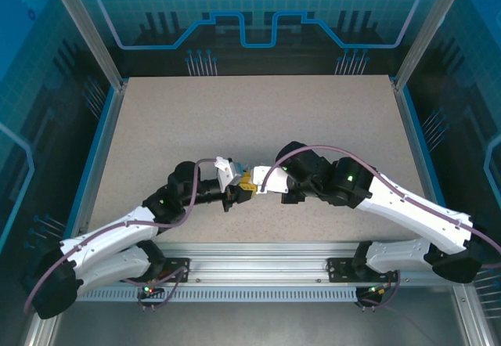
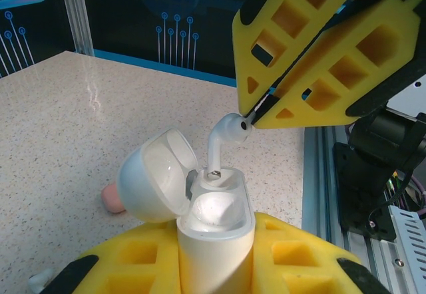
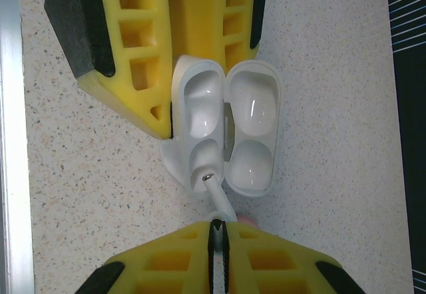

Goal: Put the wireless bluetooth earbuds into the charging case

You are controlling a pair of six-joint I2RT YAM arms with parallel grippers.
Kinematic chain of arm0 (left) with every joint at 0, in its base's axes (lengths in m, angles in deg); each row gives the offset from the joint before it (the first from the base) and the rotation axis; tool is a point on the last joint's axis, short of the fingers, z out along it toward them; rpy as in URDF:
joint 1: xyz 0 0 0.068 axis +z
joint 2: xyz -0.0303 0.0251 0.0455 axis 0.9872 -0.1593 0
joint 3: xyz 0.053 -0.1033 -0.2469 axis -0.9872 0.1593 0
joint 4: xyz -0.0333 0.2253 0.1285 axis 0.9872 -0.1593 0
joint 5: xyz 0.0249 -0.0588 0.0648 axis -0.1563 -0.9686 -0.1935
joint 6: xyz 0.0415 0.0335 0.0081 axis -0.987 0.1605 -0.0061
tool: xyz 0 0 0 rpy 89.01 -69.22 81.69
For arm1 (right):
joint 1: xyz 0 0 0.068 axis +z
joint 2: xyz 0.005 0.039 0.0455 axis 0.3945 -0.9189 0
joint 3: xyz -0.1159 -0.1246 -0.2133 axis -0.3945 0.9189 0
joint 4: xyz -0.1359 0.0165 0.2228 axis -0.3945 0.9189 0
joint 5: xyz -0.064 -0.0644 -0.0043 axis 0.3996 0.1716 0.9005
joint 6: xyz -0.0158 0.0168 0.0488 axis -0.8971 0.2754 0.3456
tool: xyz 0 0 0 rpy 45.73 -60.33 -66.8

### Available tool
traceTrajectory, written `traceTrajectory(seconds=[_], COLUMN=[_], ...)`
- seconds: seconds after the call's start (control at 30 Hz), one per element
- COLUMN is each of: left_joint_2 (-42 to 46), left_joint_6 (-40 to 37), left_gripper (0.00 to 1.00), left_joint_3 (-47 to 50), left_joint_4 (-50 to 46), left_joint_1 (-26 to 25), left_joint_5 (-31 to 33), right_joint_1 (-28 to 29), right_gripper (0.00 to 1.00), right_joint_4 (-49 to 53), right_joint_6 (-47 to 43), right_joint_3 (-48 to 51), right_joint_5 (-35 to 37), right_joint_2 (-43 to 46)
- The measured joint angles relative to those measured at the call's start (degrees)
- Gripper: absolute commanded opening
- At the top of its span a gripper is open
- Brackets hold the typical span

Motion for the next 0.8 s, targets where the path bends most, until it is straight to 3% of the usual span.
traceTrajectory(seconds=[0.8], left_joint_2=[-1.4], left_joint_6=[0.0], left_gripper=[0.12], left_joint_3=[-0.1], left_joint_4=[-0.8], left_joint_1=[0.0], left_joint_5=[0.0], right_joint_1=[0.2], right_gripper=[0.14], right_joint_4=[1.2], right_joint_6=[-0.9], right_joint_3=[-1.1], right_joint_5=[0.5], right_joint_2=[-2.0])
